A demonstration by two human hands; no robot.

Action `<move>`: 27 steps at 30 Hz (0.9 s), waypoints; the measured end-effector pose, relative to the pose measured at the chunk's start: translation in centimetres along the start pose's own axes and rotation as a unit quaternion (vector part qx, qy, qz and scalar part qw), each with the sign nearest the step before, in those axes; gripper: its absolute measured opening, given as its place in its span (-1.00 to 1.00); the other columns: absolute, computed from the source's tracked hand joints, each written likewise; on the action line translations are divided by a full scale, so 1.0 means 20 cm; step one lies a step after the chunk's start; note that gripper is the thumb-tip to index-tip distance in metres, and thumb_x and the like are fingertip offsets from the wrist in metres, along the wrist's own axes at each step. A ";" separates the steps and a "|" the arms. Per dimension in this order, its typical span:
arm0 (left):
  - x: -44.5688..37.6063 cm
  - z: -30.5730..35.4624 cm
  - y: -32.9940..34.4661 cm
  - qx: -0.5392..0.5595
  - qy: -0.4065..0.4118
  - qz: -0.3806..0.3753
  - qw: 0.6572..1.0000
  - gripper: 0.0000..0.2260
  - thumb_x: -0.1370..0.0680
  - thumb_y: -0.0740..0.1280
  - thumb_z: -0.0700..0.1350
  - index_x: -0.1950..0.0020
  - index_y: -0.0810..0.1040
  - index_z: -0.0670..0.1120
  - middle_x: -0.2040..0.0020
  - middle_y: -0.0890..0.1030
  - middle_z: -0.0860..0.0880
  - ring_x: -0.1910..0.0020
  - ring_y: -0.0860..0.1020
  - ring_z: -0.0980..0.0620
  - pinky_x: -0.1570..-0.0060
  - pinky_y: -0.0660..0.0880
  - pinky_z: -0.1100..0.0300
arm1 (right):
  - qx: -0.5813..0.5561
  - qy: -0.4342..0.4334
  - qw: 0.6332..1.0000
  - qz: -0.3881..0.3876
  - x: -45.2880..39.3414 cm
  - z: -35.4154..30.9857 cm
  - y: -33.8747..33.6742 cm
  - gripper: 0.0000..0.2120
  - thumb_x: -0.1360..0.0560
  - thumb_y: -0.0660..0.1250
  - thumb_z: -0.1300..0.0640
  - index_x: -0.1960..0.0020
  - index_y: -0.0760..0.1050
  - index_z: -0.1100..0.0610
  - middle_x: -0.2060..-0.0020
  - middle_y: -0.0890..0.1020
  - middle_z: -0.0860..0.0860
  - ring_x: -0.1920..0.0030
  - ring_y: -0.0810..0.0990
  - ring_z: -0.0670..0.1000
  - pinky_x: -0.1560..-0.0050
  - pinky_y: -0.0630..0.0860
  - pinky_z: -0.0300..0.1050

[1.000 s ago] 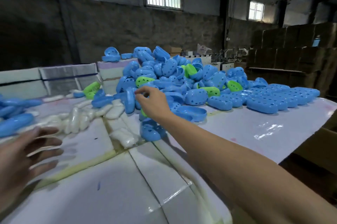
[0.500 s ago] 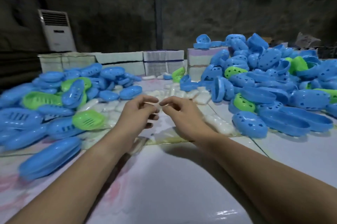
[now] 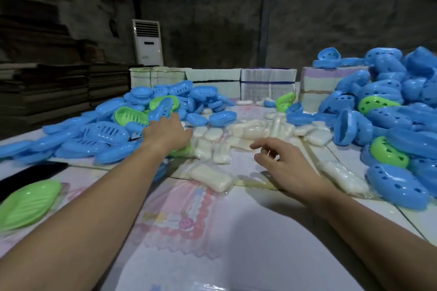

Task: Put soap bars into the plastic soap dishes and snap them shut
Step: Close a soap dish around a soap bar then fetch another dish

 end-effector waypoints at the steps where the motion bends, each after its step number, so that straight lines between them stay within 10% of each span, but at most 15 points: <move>1: -0.03 -0.04 0.00 -0.005 -0.023 -0.025 0.999 -0.27 -0.56 0.16 0.38 -0.60 0.13 0.01 -0.54 0.30 -0.18 -0.45 0.35 -0.30 -0.26 0.38 -0.17 | -0.001 -0.001 1.000 0.001 0.00 0.00 0.00 -0.80 -0.49 0.34 0.11 0.03 0.60 -0.19 0.24 0.57 -0.16 0.20 0.52 -0.07 -0.02 0.60 0.17; 5: -0.07 -0.11 0.01 0.066 -0.043 -0.122 0.989 -0.10 -0.49 0.29 0.42 -0.64 0.04 -0.01 -0.59 0.27 -0.15 -0.51 0.30 -0.25 -0.43 0.32 -0.13 | 0.002 0.001 1.000 -0.003 -0.01 0.01 0.00 -0.80 -0.49 0.35 0.13 0.03 0.59 -0.18 0.23 0.57 -0.18 0.22 0.52 -0.07 -0.01 0.60 0.16; 9: -0.01 -0.04 -0.03 0.080 0.009 0.024 0.996 -0.33 -0.47 0.47 0.07 -0.49 0.25 0.03 -0.12 0.54 -0.08 -0.16 0.53 -0.19 -0.02 0.48 -0.03 | 0.009 0.003 1.000 -0.001 -0.01 0.01 -0.01 -0.79 -0.48 0.35 0.14 0.02 0.59 -0.16 0.21 0.57 -0.19 0.21 0.52 -0.08 0.00 0.60 0.15; 13: 0.06 0.11 -0.06 0.321 0.039 0.064 0.944 -0.67 -0.51 0.36 -0.24 -0.24 0.50 0.00 0.06 0.55 -0.06 0.00 0.54 -0.14 0.14 0.52 0.06 | 0.011 0.010 1.000 0.010 0.00 0.02 -0.02 -0.78 -0.49 0.35 0.16 0.01 0.60 -0.16 0.22 0.55 -0.22 0.20 0.51 -0.10 0.00 0.59 0.13; 17: 0.17 0.32 -0.05 0.618 0.020 -0.040 0.785 -0.83 -0.58 0.33 -0.27 -0.03 0.57 0.00 0.08 0.60 -0.07 0.10 0.56 -0.08 0.15 0.50 0.11 | 0.069 0.025 0.997 0.034 -0.02 0.03 -0.05 -0.77 -0.49 0.34 0.15 0.04 0.56 -0.20 0.24 0.55 -0.15 0.16 0.49 -0.10 0.02 0.50 -0.07; 22: 0.33 0.50 0.01 0.856 -0.087 -0.195 0.471 -0.72 -0.67 0.24 -0.22 -0.40 0.44 -0.11 -0.01 0.58 -0.20 0.17 0.60 -0.14 0.44 0.63 -0.04 | 0.295 0.066 0.952 0.050 -0.02 0.03 -0.17 -0.68 -0.49 0.30 0.04 -0.24 0.56 -0.08 -0.03 0.56 -0.03 -0.10 0.47 0.06 -0.09 0.43 -0.02; 27: 0.43 0.51 0.01 0.866 -0.095 -0.295 0.391 -0.71 -0.67 0.27 0.02 -0.17 0.57 -0.19 0.23 0.70 -0.22 0.27 0.69 -0.19 0.31 0.62 -0.17 | 0.418 0.234 0.878 -0.003 -0.01 0.02 -0.39 -0.47 -0.47 0.29 -0.09 -0.43 0.35 -0.12 -0.37 0.39 0.08 -0.32 0.41 0.23 -0.22 0.39 0.13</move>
Point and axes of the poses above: each hand's wrist, its own x-axis away from the middle knuckle, its own y-axis out of the palm, z = x × y, the point moved 1 cm from there along -x, towards the middle knuckle
